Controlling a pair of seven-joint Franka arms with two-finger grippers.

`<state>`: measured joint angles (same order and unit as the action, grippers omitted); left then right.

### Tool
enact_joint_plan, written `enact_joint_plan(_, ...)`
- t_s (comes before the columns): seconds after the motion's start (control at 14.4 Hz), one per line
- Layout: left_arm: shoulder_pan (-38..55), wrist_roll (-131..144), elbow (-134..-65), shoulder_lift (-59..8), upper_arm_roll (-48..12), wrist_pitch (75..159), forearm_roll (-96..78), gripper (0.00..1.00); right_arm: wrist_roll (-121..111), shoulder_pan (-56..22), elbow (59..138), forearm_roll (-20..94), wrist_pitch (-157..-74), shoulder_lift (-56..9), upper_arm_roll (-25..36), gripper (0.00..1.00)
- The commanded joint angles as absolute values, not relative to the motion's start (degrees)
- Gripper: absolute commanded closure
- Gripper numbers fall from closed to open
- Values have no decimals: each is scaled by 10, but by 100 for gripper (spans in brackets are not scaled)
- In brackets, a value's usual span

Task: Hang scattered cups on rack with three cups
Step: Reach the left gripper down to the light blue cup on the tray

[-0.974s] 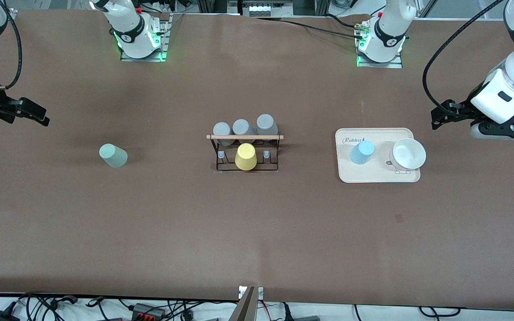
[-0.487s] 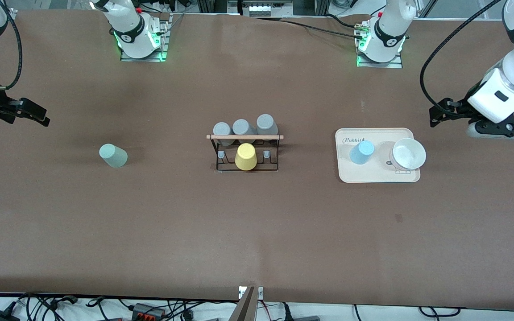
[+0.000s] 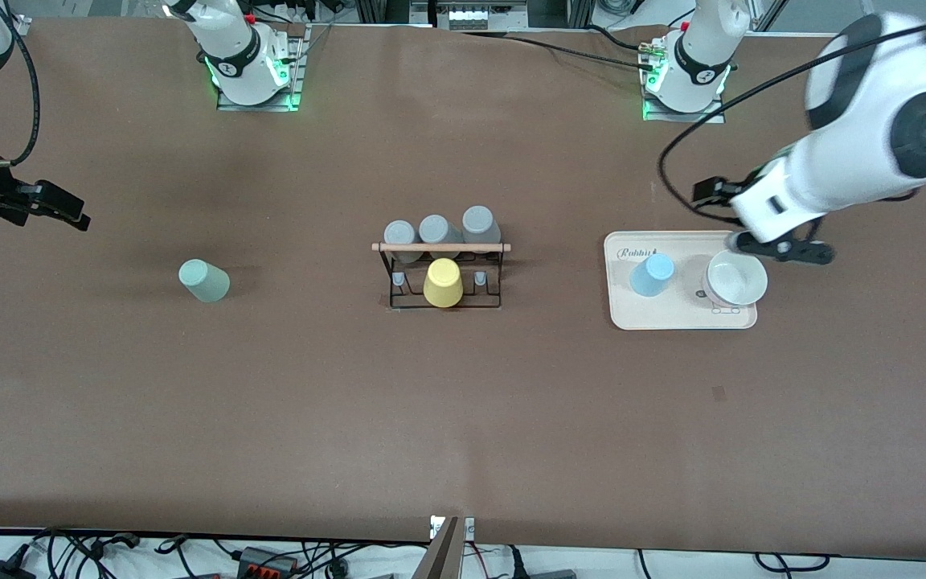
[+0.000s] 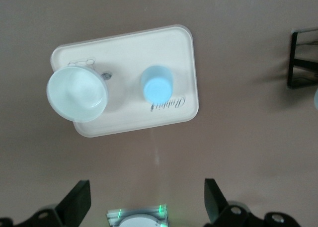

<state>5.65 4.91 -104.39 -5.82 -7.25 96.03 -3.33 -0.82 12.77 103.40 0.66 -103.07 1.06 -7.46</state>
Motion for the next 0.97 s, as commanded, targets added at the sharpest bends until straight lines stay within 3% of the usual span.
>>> enact_joint_plan(0.0, 53, 73, -1177, -32, -86, 1125, 6, 0, -17, 129, 1020, 2, -1020, 6, -77, 0)
enact_joint_plan(0.35, 48, 107, -1310, -83, -87, 1380, 33, 0, -17, 128, 1020, 2, -1020, 6, -77, 0)
enact_joint_plan(0.9, 56, 112, -1322, -137, -88, 1454, 36, 0, -17, 124, 1017, 2, -1020, 7, -77, 0)
